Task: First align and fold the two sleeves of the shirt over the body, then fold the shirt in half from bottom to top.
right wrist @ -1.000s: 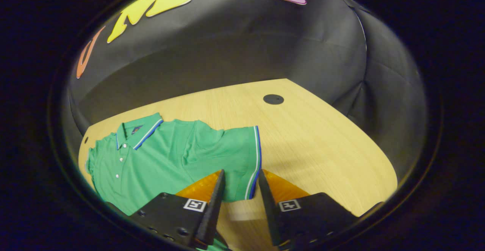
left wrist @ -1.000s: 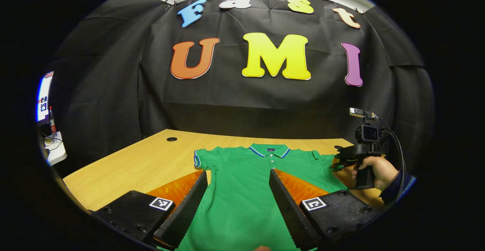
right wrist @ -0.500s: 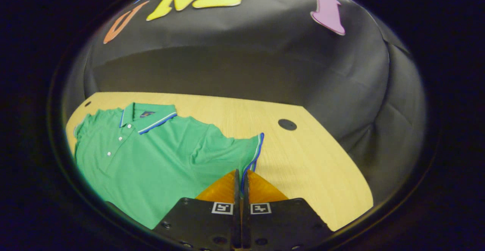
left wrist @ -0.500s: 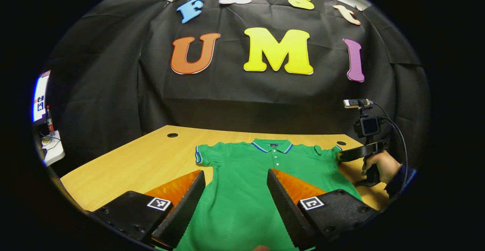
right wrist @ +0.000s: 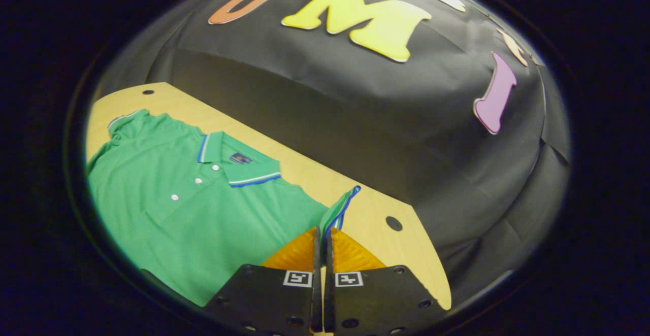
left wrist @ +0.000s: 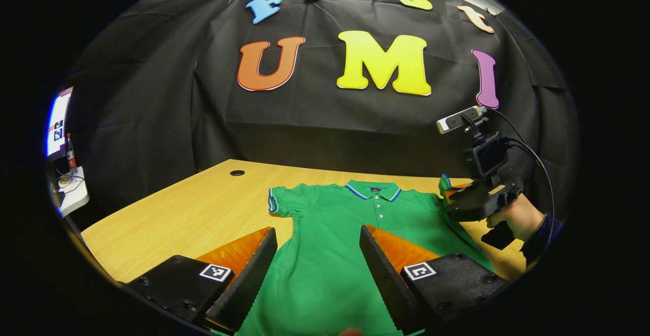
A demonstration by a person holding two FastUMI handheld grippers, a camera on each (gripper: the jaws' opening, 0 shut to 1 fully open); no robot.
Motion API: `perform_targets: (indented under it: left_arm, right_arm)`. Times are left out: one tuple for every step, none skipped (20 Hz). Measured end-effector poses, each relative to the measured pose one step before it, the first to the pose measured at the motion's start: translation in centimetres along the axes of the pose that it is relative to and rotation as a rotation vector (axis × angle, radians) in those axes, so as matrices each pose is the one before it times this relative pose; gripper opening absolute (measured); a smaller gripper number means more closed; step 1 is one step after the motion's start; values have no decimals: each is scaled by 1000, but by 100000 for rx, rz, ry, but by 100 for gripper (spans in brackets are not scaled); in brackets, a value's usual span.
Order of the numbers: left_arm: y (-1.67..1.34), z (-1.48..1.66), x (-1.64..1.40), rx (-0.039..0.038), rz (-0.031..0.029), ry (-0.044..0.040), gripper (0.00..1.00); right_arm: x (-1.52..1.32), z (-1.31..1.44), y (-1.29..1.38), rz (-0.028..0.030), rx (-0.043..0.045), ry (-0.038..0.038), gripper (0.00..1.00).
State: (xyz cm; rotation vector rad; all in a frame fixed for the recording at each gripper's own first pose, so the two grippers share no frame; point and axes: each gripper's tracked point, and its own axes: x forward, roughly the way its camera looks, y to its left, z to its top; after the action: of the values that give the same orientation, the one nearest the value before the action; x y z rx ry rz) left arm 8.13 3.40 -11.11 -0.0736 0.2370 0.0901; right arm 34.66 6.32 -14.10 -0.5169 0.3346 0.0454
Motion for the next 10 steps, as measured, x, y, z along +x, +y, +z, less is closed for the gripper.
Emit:
perform_targets:
  left_arm:
    - [220,58,106,-328,216,-265,100]
    - [324,120,106,-556,605,-459,100]
    - [286,-35,106,-672,990,446,100]
    - [207,-116,-11,-767,404,520,100]
    - [250,184,-57,-543,869,-320,100]
    - [557,290,-36,-317,1501,-695,100]
    - [619,398,-19,-309,1624,-1202,100]
    - [440,393,19,-318,1136,-1087,100]
    - [366,185,58,-431,970,-729,100]
    - [308,255,163,-560,236,-737,100]
  right_arm:
    - [-376,454,1073,1100,-1861,-1556,2]
    - [-124,658,1466,1955,-1097,-2055,5]
    - [52,140,916,621,-1369,-663,2]
    - [-83,-168,1196,3364,185,98,2]
    - [-639,0,1364,4696,1273,1723,23]
    - [18,30,1239,5251,2729,1346,43]
    - [-801,-494,1074,3136,3814,-642,63]
    - [-886,451,255,313,2967,-1424,56]
    - [-807,392,-435,-654,1426,-2245,77]
    - [-1693,1048,-830,-2224,1409,-3224,97]
